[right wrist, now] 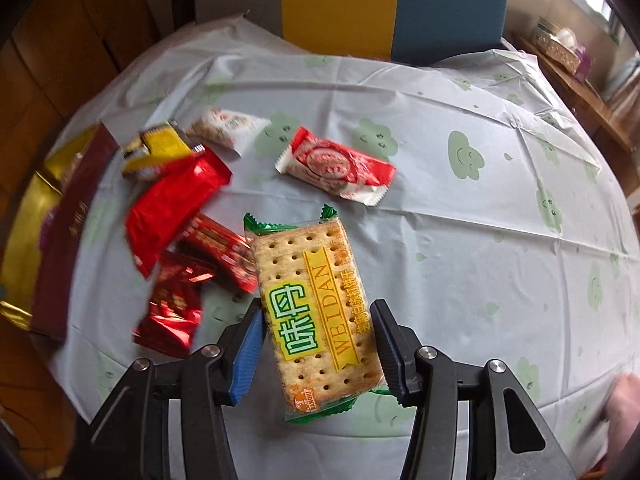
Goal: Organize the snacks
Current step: 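Carry the WEIDAN cracker pack into the gold tray and open the right tool, then move both tools back toward the remaining snack packets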
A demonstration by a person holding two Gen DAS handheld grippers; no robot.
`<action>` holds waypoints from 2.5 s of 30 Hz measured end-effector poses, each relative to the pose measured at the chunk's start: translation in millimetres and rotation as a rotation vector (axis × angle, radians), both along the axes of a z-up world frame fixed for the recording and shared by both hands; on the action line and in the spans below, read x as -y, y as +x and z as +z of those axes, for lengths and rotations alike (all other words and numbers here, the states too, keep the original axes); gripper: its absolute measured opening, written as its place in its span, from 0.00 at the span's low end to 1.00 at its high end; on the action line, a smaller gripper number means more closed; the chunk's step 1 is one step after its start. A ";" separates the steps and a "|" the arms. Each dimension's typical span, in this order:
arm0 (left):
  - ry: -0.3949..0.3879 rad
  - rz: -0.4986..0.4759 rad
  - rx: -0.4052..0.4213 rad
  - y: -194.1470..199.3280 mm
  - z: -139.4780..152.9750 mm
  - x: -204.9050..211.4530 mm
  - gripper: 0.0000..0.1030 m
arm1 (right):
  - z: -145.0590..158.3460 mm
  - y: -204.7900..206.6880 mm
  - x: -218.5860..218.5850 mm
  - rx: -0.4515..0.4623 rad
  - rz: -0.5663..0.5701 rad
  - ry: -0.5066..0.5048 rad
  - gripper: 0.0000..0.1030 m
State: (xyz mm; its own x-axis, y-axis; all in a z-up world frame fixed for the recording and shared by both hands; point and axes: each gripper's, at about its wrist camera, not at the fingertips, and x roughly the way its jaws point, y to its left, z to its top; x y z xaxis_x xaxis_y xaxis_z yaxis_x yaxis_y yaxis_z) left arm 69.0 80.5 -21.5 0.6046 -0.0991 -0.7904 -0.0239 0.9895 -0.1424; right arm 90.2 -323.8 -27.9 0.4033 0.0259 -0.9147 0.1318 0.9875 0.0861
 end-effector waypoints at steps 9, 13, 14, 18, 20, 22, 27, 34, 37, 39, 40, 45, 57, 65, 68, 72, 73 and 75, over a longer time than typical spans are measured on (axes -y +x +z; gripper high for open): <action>-0.014 0.048 0.008 -0.4 -1.3 -15.1 0.60 | 33.6 18.3 -94.5 0.074 0.154 0.155 0.51; -0.019 0.064 0.009 -1.3 -2.4 -22.7 0.60 | 40.0 36.1 -152.6 0.082 0.235 0.242 0.51; -0.020 0.067 0.008 -1.5 -3.0 -24.0 0.60 | 41.7 40.6 -166.8 0.085 0.252 0.259 0.51; -0.027 0.077 0.005 -2.6 -4.3 -29.4 0.60 | 43.4 62.4 -217.5 0.092 0.296 0.298 0.51; -0.028 0.079 0.007 -3.1 -4.4 -31.9 0.60 | 39.8 73.7 -236.7 0.088 0.293 0.318 0.51; -0.030 0.085 0.006 -3.9 -5.7 -35.0 0.60 | 35.1 84.2 -250.8 0.084 0.289 0.337 0.51; -0.038 0.096 -0.010 -5.6 -11.9 -41.5 0.60 | 10.1 108.6 -269.0 0.042 0.256 0.333 0.53; -0.035 0.099 -0.008 -6.5 -14.9 -44.9 0.60 | -2.3 105.0 -269.0 0.046 0.263 0.294 0.57; -0.035 0.094 -0.009 -6.0 -15.4 -42.2 0.60 | 2.7 98.7 -264.9 0.064 0.274 0.297 0.57; -0.030 0.087 -0.009 -6.6 -15.0 -39.6 0.60 | 4.1 97.3 -262.6 0.076 0.282 0.300 0.57; -0.029 0.084 -0.009 -7.0 -14.6 -38.8 0.60 | 4.6 96.9 -261.2 0.082 0.287 0.301 0.57; -0.012 0.073 -0.003 -9.3 -10.1 -32.0 0.60 | 14.1 82.6 -256.0 0.126 0.304 0.272 0.60; 0.023 0.034 0.016 -14.7 0.1 -14.0 0.60 | 33.7 43.6 -206.3 0.217 0.312 0.157 0.66; 0.045 -0.011 0.015 -17.1 2.9 3.0 0.60 | 30.1 27.7 -157.2 0.208 0.257 0.109 0.66; 0.052 -0.024 0.014 -17.1 3.5 9.1 0.60 | 28.7 24.1 -141.4 0.203 0.236 0.092 0.66; 0.061 -0.044 0.016 -18.1 5.2 16.9 0.60 | 29.9 20.4 -122.4 0.200 0.230 0.034 0.71; 0.063 -0.050 0.018 -18.3 5.8 18.9 0.60 | 30.7 19.2 -117.8 0.201 0.231 0.017 0.71; 0.068 -0.059 0.019 -18.1 6.6 22.4 0.60 | 32.5 16.5 -105.6 0.200 0.228 -0.018 0.71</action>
